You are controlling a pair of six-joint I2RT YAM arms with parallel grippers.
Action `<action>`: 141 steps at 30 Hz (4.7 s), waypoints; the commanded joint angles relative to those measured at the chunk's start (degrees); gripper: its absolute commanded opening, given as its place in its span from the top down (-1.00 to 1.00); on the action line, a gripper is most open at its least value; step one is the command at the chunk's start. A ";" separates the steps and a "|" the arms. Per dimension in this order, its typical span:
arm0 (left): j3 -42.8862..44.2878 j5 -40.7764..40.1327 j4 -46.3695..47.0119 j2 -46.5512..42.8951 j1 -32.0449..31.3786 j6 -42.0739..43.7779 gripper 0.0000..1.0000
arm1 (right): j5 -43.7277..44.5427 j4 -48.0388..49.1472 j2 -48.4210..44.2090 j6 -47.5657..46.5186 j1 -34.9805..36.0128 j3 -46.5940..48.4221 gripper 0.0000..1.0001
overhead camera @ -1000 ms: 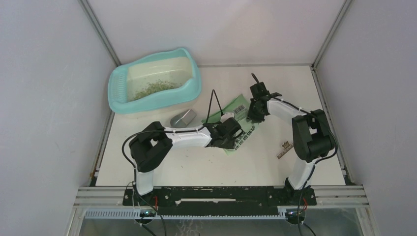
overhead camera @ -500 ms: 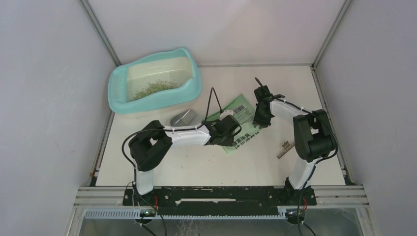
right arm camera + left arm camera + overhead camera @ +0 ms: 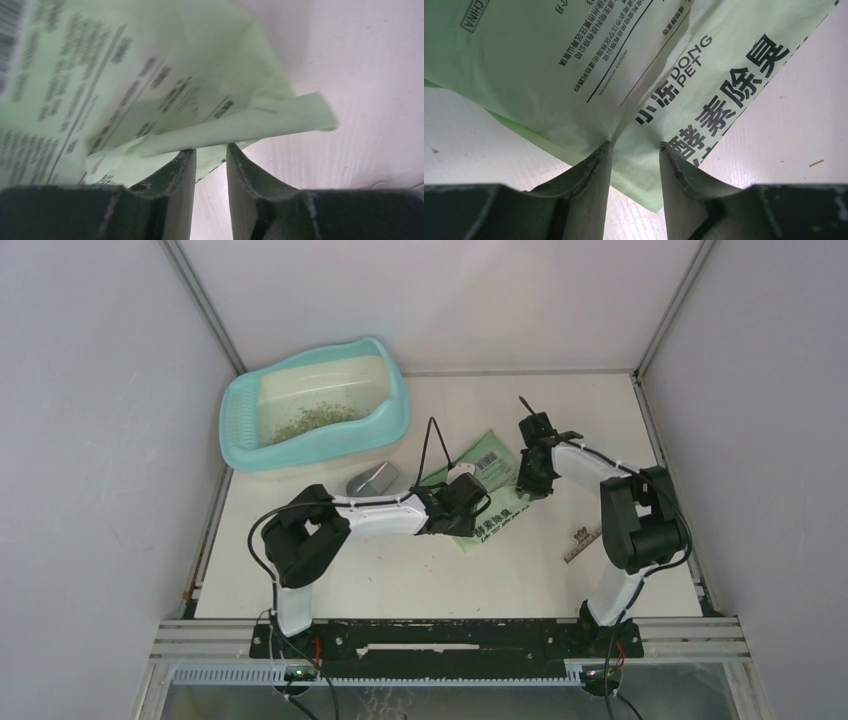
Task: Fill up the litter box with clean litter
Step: Close the cat litter bag at the center of the board.
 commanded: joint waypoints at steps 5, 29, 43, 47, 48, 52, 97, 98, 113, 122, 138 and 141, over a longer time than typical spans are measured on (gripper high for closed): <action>-0.96 -1.99 -1.80 -0.59 0.73 0.89 0.10 | -2.53 -0.26 -8.62 0.06 8.42 -1.08 0.27; -0.63 -0.76 -5.72 -9.80 -0.92 -1.11 0.08 | -0.64 7.19 2.83 2.99 12.79 -6.62 0.29; 4.45 0.85 -4.68 -5.74 -4.70 -1.44 0.09 | 0.79 5.01 -0.19 2.80 13.86 -6.26 0.27; 3.16 0.26 -2.61 -3.02 -4.81 -1.34 0.10 | -0.50 4.85 -1.22 2.61 13.86 -6.24 0.26; 2.88 0.00 -2.27 -2.24 -4.81 -1.33 0.10 | -1.03 4.89 -1.48 2.59 13.85 -6.21 0.25; 1.49 -0.45 -0.33 0.94 -4.76 -1.44 0.12 | -4.45 4.81 -2.22 2.58 13.31 -6.27 0.23; -9.74 1.01 6.93 0.22 -2.63 -3.27 0.18 | -28.72 14.76 -6.72 11.23 -22.89 -6.15 -0.53; -9.80 1.05 7.05 0.18 -2.54 -3.27 0.18 | -29.03 14.55 -5.38 11.23 -22.65 -5.23 -0.53; -11.16 1.62 8.57 -0.79 -2.27 -3.35 0.20 | -19.73 4.86 -2.99 6.52 -16.97 -1.05 0.28; -12.93 2.10 10.45 -2.19 -2.09 -3.44 0.20 | -5.62 -8.30 0.80 0.88 -15.52 7.83 0.98; -15.68 3.19 12.88 -4.00 -1.74 -3.35 0.21 | 18.17 -32.30 17.56 1.63 -8.89 31.63 1.00; -15.84 3.13 12.93 -4.13 -1.74 -3.27 0.20 | 19.60 -32.80 18.71 3.98 -7.90 33.89 1.00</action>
